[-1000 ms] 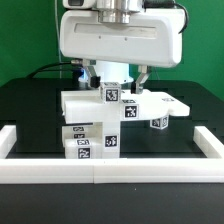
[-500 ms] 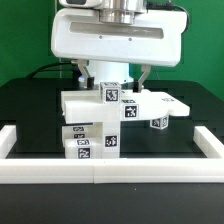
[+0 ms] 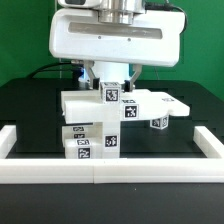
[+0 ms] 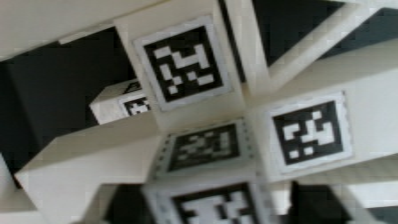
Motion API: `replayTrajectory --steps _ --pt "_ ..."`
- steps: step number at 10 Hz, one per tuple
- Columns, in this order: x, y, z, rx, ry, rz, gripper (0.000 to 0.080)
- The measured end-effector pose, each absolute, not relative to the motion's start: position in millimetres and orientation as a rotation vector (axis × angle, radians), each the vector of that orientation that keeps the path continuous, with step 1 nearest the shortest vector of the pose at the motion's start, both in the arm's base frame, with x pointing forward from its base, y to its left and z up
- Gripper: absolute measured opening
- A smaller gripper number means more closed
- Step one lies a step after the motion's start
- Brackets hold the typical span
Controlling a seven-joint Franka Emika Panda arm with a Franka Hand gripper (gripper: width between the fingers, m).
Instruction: Assemble chair
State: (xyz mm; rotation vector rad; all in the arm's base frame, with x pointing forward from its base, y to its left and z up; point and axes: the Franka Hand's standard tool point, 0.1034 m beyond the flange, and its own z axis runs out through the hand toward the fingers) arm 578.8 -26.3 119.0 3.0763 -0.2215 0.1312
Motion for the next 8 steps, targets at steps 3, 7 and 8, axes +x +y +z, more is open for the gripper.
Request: replayTrajectory --steps 3,7,8 --pt "578.9 -26.3 119.1 3.071 -0.328 0.135 0.0284" --pt "578.9 -26.3 119.0 3.021 -0.694 0.143 0.0284" --pt "578.8 -26.2 118.9 2.993 -0.823 0.145 0.0284"
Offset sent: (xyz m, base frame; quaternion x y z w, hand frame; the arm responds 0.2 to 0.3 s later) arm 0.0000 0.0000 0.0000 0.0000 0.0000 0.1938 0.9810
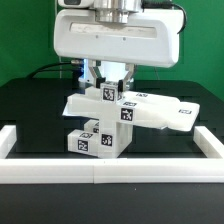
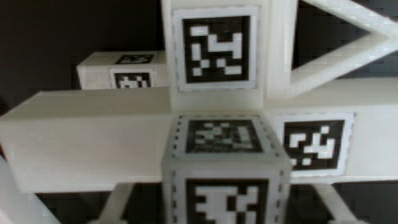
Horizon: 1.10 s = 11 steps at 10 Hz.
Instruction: Assemble chair
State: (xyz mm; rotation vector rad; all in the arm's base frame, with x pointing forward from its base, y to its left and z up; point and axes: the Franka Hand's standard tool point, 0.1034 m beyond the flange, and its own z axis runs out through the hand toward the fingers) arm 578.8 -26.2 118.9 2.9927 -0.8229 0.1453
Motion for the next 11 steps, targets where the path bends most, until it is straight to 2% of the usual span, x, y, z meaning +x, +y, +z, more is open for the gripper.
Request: replayTrajectory --steps 5,6,7,8,9,11 --pt "578.8 -25.0 118.7 2.851 -1.268 0.151 0.0284" --pt "578.7 -24.8 118.5 2.836 -1.304 0.151 0.0354" --pt "578.7 -24.9 118.5 2.841 -1.292 0.151 0.0491" --pt "578.7 -24.8 118.6 2.841 -1.293 0.151 0.0491" --pt "579.2 -23.7 120.9 2.841 -1.301 0.152 0.0619" --pt "576.1 -15.5 126.2 2.836 -1.339 0.161 0.0642"
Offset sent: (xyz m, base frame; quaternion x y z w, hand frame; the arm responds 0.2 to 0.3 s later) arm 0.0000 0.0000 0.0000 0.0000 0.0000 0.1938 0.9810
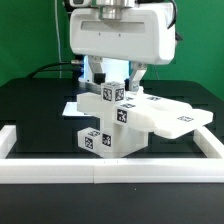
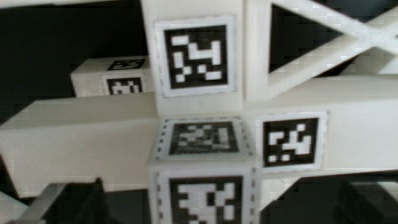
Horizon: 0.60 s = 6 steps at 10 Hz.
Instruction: Assemble chair
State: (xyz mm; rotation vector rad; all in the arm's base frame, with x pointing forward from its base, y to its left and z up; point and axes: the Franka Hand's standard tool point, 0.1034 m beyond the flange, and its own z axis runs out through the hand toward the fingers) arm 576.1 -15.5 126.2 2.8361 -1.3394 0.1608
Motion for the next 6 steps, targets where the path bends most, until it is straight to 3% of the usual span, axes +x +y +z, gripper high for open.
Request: replayTrajectory --steps 6 --pt "572.9 -5.1 127.5 2.849 -1.322 0.152 0.0649"
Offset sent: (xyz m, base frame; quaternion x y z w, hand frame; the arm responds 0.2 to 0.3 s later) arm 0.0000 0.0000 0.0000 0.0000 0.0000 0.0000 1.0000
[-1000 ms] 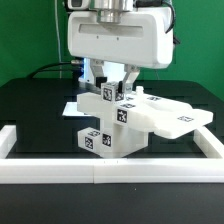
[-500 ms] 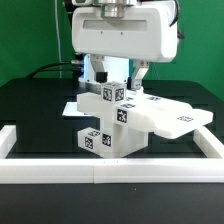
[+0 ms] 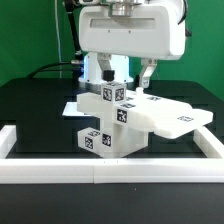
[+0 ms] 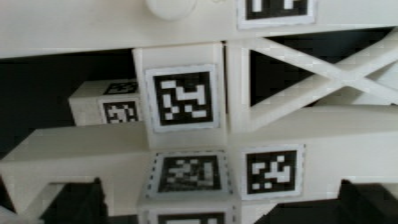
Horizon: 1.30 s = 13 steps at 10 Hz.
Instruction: Assemble chair
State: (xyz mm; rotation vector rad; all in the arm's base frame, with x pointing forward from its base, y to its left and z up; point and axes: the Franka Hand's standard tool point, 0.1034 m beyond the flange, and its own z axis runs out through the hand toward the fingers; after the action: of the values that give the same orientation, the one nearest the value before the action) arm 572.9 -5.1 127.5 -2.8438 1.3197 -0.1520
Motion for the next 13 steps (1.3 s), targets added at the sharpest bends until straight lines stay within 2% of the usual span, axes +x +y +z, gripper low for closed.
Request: replayTrajectory --steps 2,7,12,13 --pt "572.0 -2.9 127.7 -2.844 1.315 -0.152 0.0649" --pt "535.6 43.8 128.7 -2.812 1.302 -0.094 0.0649" --pt "536.4 47.7 130.3 -2.802 1.300 -0.106 0.0649" --pt "524.5 55.1 126.7 -2.773 1.324 -0.128 0.0649"
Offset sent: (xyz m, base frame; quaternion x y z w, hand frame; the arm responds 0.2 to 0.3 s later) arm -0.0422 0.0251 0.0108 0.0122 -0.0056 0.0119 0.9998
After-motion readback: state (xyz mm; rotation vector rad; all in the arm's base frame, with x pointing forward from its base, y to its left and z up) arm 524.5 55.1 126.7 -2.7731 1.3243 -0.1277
